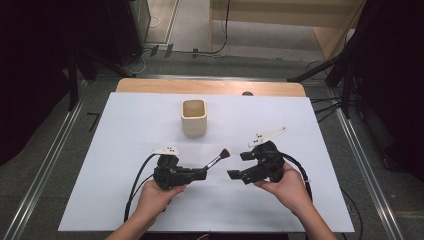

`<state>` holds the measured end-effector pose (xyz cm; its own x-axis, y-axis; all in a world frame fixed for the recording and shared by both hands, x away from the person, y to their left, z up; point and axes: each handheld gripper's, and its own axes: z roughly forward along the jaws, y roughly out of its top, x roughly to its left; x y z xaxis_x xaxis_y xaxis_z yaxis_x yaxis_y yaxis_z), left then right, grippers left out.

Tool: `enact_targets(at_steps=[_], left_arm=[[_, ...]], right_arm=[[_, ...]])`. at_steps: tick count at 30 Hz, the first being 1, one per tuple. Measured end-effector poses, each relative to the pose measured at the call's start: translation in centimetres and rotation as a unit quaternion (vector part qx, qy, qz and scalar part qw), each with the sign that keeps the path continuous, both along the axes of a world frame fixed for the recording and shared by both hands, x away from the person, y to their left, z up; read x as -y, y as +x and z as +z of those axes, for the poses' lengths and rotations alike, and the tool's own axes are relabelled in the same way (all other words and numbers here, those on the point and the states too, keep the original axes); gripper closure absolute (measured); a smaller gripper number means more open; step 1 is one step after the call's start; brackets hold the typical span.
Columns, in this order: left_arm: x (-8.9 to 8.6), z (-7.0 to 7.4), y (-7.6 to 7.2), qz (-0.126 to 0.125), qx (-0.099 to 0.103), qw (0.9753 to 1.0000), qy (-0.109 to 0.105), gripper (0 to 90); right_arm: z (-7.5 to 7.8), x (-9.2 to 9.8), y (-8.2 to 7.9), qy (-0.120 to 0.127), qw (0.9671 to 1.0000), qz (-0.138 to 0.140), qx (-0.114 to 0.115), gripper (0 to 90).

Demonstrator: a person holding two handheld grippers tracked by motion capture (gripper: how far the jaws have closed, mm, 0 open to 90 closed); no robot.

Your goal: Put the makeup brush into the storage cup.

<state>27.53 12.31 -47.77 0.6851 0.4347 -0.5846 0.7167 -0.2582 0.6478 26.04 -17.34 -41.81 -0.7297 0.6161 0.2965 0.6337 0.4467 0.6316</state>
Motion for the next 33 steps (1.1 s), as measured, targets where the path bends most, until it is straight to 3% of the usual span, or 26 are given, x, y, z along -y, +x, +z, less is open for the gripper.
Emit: enact_targets(at_steps=[7, 14, 25, 29, 33], left_arm=[[0.1, -0.2, -0.4, 0.012, 0.006, 0.9998, -0.018, 79.5], [0.3, -0.2, -1.3, 0.033, 0.031, 0.9988, -0.017, 79.5], [-0.2, -0.1, -1.9, 0.081, 0.069, 0.9934, -0.044, 79.5], [-0.3, -0.2, -2.1, 0.095, 0.067, 0.9917, -0.054, 79.5], [-0.1, -0.5, -2.4, 0.099, 0.068, 0.9912, -0.056, 79.5]], right_arm=[[-0.2, -0.1, -0.6, 0.003, 0.9999, -0.013, 0.004, 21.2], [-0.4, 0.0, -1.1, 0.012, 0.9994, -0.031, 0.009, 22.3], [-1.1, 0.1, -1.9, 0.038, 0.9976, -0.055, 0.015, 21.8], [-1.3, 0.4, -2.2, 0.060, 0.9954, -0.072, 0.022, 21.8], [-1.4, 0.3, -2.5, 0.059, 0.9950, -0.076, 0.026, 22.1]])
